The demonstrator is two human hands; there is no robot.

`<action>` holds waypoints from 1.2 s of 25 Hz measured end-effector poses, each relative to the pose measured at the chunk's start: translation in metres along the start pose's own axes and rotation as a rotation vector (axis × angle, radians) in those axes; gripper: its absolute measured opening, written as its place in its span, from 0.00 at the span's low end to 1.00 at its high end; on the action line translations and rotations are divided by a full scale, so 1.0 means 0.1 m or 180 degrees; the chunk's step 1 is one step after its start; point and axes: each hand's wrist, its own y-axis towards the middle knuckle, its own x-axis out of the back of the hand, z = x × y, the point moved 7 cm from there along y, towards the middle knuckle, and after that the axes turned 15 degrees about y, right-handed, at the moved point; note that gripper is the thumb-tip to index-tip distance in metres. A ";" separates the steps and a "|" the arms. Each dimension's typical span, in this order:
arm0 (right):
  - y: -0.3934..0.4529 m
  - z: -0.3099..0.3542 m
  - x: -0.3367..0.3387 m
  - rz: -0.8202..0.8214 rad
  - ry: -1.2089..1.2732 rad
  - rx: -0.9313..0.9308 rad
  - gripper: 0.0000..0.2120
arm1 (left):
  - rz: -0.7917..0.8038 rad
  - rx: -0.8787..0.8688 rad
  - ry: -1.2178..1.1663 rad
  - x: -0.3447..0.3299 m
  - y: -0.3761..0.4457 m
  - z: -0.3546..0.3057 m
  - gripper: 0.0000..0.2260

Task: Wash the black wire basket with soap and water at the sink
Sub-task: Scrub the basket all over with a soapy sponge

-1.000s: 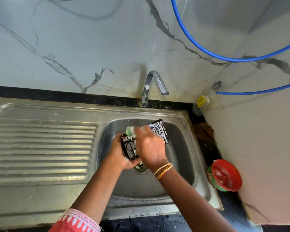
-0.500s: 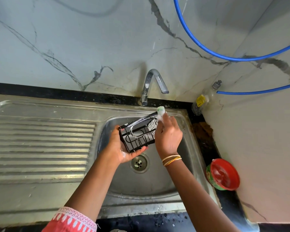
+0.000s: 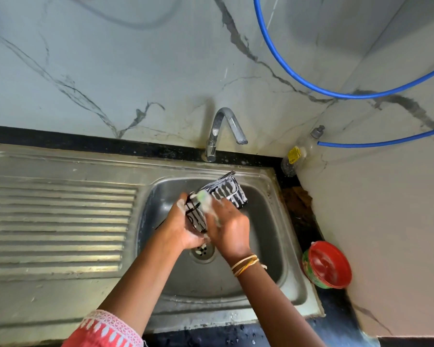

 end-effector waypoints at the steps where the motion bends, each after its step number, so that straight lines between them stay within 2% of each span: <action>1: 0.01 -0.19 0.11 -0.0215 0.0138 -0.0375 0.14 | -0.0051 0.0012 0.0058 0.07 0.01 -0.01 0.19; 3: 0.04 -0.61 0.34 -0.0563 0.0319 -0.1090 0.15 | -0.0030 0.0050 0.0053 0.17 0.00 -0.03 0.20; 4: 0.05 -0.71 0.41 -0.0639 0.0372 -0.1225 0.14 | 0.0015 0.0083 0.0019 0.16 0.00 -0.04 0.21; 6: 0.11 -0.42 0.32 -0.0395 0.0533 -0.0832 0.12 | 0.0056 0.0108 0.0022 0.10 0.01 -0.03 0.21; 8: 0.05 0.17 0.04 0.0259 0.0196 -0.0028 0.12 | 0.0081 0.0060 0.0052 0.04 0.05 0.02 0.20; 10: 0.00 0.29 -0.05 0.0579 -0.0085 0.0272 0.12 | 0.0217 0.0096 0.0178 0.03 0.06 0.04 0.16; 12: 0.13 -0.08 0.09 0.0340 -0.0163 -0.0046 0.10 | 0.0293 0.0136 0.0203 0.09 0.02 0.04 0.18; 14: 0.25 -0.60 0.36 -0.0140 -0.0254 -0.0935 0.12 | 0.0149 0.0207 0.0207 0.14 0.00 0.06 0.20; 16: 0.27 -0.78 0.46 -0.0346 -0.0271 -0.1385 0.14 | 0.0140 0.0190 0.0224 0.12 -0.02 0.05 0.19; 18: 0.24 -0.46 0.27 -0.0227 -0.0231 -0.1081 0.13 | 0.0119 0.0161 0.0245 0.10 0.02 0.05 0.20; 21: 0.06 0.22 -0.14 0.0288 -0.0223 -0.0306 0.15 | 0.0025 0.0152 0.0236 0.14 0.10 0.06 0.19; 23: 0.25 0.27 -0.19 0.0334 -0.0224 -0.0224 0.14 | 0.0014 0.0230 0.0358 0.19 0.10 0.10 0.19; 25: 0.55 -0.11 -0.02 0.0163 -0.0394 -0.0792 0.11 | 0.0067 0.0356 0.0493 0.22 0.06 0.14 0.20; 27: 0.66 -0.69 0.22 0.0177 -0.0513 -0.1846 0.08 | 0.0107 0.0428 0.0482 0.22 -0.02 0.15 0.19; 29: 0.50 -1.05 0.25 0.0393 -0.0186 -0.2654 0.08 | 0.0086 0.0398 0.0338 0.22 -0.05 0.11 0.18; 30: 0.40 -1.05 0.22 0.0277 0.0030 -0.2757 0.09 | 0.0052 0.0378 0.0274 0.22 -0.05 0.08 0.18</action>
